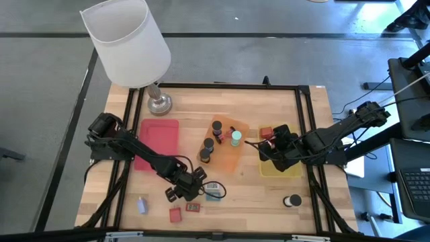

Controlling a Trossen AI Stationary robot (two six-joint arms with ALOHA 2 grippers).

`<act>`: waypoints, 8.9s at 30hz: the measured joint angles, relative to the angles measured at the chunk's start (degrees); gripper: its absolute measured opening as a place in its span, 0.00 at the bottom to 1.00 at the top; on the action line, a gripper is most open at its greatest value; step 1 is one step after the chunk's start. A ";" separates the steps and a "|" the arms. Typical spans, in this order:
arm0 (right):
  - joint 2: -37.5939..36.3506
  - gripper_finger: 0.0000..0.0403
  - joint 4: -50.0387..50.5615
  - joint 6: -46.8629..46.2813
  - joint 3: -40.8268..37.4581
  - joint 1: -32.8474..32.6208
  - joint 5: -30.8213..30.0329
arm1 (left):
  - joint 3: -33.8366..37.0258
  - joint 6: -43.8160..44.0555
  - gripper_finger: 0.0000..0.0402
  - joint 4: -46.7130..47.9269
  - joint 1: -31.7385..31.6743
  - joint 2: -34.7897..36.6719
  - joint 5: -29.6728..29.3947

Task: Pick & Place Office items
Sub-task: Put the green charger adapter into the yellow bin, then put the light blue charger adapter into the yellow bin

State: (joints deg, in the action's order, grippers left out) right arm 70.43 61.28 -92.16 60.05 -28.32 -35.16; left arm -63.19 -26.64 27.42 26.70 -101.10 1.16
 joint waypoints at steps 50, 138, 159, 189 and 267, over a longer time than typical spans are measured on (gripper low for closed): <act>0.00 0.82 -2.13 -0.40 -0.02 0.00 -3.43 | -0.84 -33.34 0.40 15.60 -2.86 -2.78 0.10; 5.33 0.82 -79.92 116.47 -0.02 1.01 -1.48 | -8.10 83.06 0.36 -39.73 -11.91 17.21 -23.44; 5.37 0.70 -79.65 115.10 -0.02 1.01 -1.49 | -8.10 81.82 0.36 -40.94 -11.91 17.57 -22.83; -6.11 0.45 -42.41 82.98 0.09 1.24 -1.07 | -8.12 76.10 0.59 -39.16 -16.03 23.52 -17.54; 13.84 0.75 7.83 58.24 -16.61 18.53 30.25 | -8.12 68.40 0.60 -35.74 -15.52 25.84 3.65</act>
State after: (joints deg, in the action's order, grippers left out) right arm 84.27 69.12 -33.92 43.44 -9.78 -4.91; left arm -71.31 41.76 -8.32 11.18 -75.26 4.81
